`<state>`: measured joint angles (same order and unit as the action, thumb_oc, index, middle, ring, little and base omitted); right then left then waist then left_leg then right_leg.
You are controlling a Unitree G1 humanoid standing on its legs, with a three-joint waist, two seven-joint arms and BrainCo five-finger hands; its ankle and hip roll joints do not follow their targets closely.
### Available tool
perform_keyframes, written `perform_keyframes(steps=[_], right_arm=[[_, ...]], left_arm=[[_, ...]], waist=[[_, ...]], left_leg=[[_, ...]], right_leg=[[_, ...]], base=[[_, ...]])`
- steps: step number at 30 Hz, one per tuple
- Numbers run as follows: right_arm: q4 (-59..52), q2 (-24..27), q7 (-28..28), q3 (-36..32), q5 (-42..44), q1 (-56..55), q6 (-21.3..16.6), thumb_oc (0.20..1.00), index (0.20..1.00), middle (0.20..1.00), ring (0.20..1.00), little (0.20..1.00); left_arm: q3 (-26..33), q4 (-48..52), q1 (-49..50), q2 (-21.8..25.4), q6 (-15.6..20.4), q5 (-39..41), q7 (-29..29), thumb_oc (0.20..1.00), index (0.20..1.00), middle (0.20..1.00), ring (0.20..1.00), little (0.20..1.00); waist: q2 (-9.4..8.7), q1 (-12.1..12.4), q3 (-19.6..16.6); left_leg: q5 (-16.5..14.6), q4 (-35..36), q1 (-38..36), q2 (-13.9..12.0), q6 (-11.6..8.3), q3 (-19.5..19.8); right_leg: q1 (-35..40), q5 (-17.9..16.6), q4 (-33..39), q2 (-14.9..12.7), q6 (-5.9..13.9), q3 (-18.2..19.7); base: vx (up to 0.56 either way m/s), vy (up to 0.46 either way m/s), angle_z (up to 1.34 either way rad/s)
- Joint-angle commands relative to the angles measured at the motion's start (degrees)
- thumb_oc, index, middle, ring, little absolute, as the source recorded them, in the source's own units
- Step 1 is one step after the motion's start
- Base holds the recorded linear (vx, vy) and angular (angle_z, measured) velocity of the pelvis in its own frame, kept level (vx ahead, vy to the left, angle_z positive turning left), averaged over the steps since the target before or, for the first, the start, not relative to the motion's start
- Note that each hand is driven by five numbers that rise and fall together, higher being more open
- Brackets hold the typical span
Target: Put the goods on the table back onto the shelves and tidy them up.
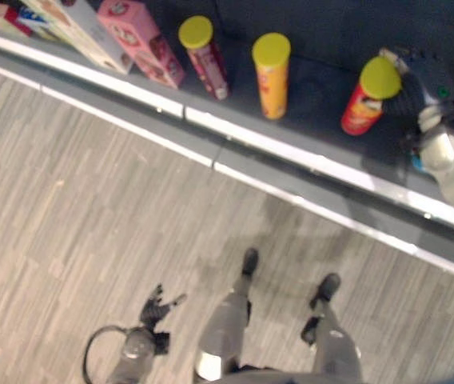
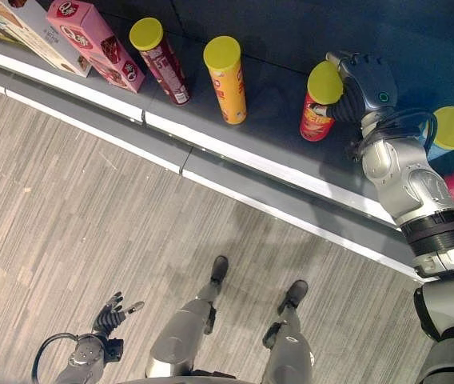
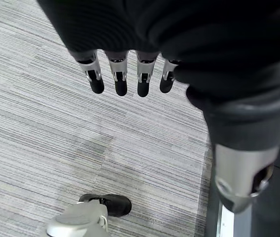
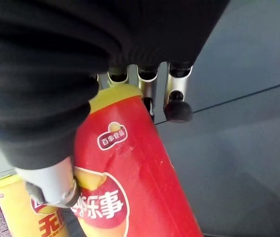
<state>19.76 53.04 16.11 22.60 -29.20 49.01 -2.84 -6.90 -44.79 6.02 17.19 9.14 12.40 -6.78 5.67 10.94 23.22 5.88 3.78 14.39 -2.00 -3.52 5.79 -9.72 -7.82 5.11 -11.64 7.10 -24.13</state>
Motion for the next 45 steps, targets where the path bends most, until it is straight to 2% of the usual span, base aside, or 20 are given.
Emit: perform_keyframes(steps=[1, 10, 17, 23, 38, 45], right_arm=[[-0.81, 0.48, 3.19, 3.85, 0.32, 6.11, -0.66, 0.2, 0.2, 0.2, 0.2, 0.2], [4.32, -0.66, 3.95, 5.77, 1.06, 7.0, -0.13, 0.2, 0.2, 0.2, 0.2, 0.2], [6.67, -1.65, 4.33, 6.11, 0.9, 6.09, 0.14, 0.2, 0.2, 0.2, 0.2, 0.2], [6.78, -1.6, 4.65, 5.41, 1.53, 5.3, 0.18, 0.2, 0.2, 0.2, 0.2, 0.2], [3.17, -2.14, 2.82, 3.01, 4.78, 0.81, -0.53, 0.2, 0.2, 0.2, 0.2, 0.2], [3.8, -2.98, 1.89, 3.07, 5.48, -0.39, -0.79, 0.2, 0.2, 0.2, 0.2, 0.2]], left_arm=[[-3.18, -0.34, 0.31, 3.0, 1.52, 0.97, -1.63, 1.0, 1.0, 1.0, 1.0, 1.0], [-3.62, -0.62, -0.52, 2.97, 2.05, 1.41, -2.35, 1.0, 1.0, 1.0, 1.0, 1.0], [-3.69, -1.34, -0.78, 2.44, 2.04, 1.38, -2.75, 1.0, 1.0, 1.0, 1.0, 1.0], [-4.07, 2.21, 0.36, 2.69, 2.28, 1.77, -2.67, 1.0, 1.0, 1.0, 1.0, 1.0], [-3.39, 3.79, 1.09, 3.12, 1.43, 1.21, -2.04, 1.0, 1.0, 1.0, 1.0, 1.0], [-3.18, 3.7, 1.13, 3.2, 1.32, 0.86, -2.09, 1.0, 1.0, 1.0, 1.0, 1.0]], waist=[[-2.27, 1.21, -2.21], [-2.08, 2.02, -1.55], [-2.02, 1.8, -1.01], [-1.92, 1.36, -0.89], [-3.97, -0.43, -2.37], [-4.31, -0.68, -2.47]], left_leg=[[-0.65, 1.08, 2.67, -1.31, -2.62, -0.97], [-0.69, 0.96, 3.37, -0.86, -2.69, -0.49], [-0.64, 1.01, 3.68, -0.66, -2.73, -0.44], [-0.65, 1.18, 3.6, -0.63, -2.72, -0.71], [-1.43, 1.07, 1.83, -1.35, -2.6, -1.72], [-1.59, 1.12, 1.45, -1.53, -2.57, -2.08]], right_leg=[[-0.18, 4.46, -5.4, -5.4, 4.03, 2.9], [-0.26, 4.58, -5.6, -5.76, 4.22, 2.31], [-0.61, 4.44, -5.75, -5.96, 4.28, 2.16], [-0.69, 4.29, -5.56, -5.87, 4.3, 2.17], [0.57, 4.11, -4.32, -5.23, 4.29, 3.16], [0.54, 3.9, -4.06, -5.04, 4.32, 3.39]], base=[[0.0, 0.0, 0.0], [0.0, 0.007, 0.05], [0.0, 0.003, 0.03], [0.0, 0.0, 0.0], [0.0, -0.001, -0.01], [0.0, -0.002, -0.06]])
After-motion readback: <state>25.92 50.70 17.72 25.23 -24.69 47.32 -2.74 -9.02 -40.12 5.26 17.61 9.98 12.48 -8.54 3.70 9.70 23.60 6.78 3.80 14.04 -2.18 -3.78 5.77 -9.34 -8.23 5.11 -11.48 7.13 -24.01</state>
